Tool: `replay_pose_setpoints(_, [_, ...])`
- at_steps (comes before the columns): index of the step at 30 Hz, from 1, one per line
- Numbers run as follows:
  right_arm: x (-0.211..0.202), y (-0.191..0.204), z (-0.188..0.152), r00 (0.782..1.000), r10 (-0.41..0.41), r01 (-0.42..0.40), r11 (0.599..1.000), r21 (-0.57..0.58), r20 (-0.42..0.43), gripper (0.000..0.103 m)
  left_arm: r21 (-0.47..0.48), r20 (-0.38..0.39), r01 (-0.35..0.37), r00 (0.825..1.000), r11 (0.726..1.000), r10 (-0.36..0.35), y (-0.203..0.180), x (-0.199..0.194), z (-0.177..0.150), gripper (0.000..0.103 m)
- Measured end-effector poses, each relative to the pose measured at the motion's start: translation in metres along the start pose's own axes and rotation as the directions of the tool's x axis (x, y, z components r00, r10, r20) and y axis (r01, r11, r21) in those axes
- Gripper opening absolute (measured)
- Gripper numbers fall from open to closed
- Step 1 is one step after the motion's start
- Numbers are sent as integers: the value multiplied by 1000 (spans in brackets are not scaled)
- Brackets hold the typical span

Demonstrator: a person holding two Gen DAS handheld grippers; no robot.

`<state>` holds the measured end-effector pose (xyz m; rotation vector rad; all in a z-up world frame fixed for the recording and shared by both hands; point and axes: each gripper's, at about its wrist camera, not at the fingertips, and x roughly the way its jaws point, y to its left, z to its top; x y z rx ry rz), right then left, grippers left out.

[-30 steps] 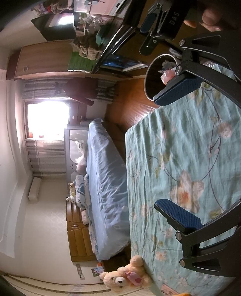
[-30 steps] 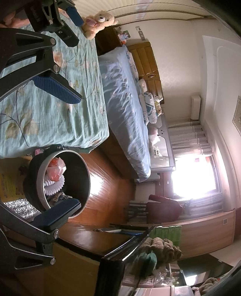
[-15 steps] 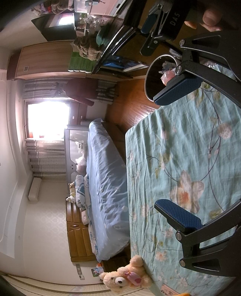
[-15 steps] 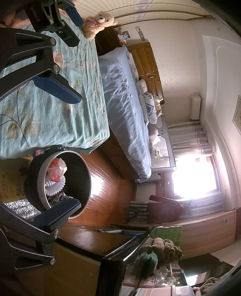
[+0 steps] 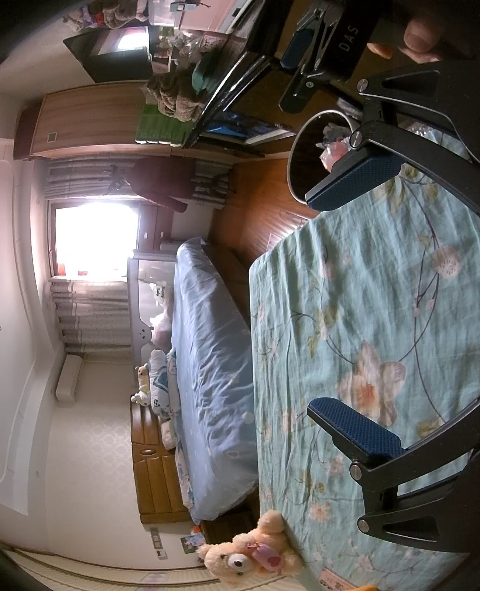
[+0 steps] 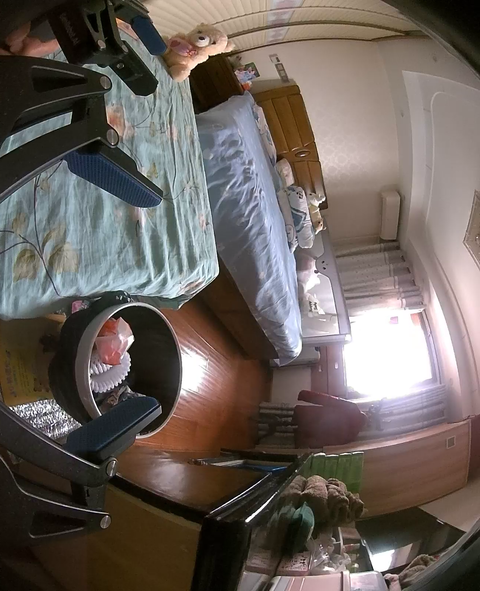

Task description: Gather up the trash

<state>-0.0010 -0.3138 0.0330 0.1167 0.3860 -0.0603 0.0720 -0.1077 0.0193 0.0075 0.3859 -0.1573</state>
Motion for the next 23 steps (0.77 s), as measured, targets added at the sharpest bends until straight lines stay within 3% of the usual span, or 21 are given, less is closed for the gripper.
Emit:
replay_pose_setpoints(14, [0,0,0,1000,1,-1,1000,1,-1,103,-2,0,0,1000,1000,0,1,0,0,103])
replay_pose_setpoints(23, [1,21,-4,1000,21,-21,1000,0,-23,103,-20,-18,-2,1000,1000,2,7,4,0,103])
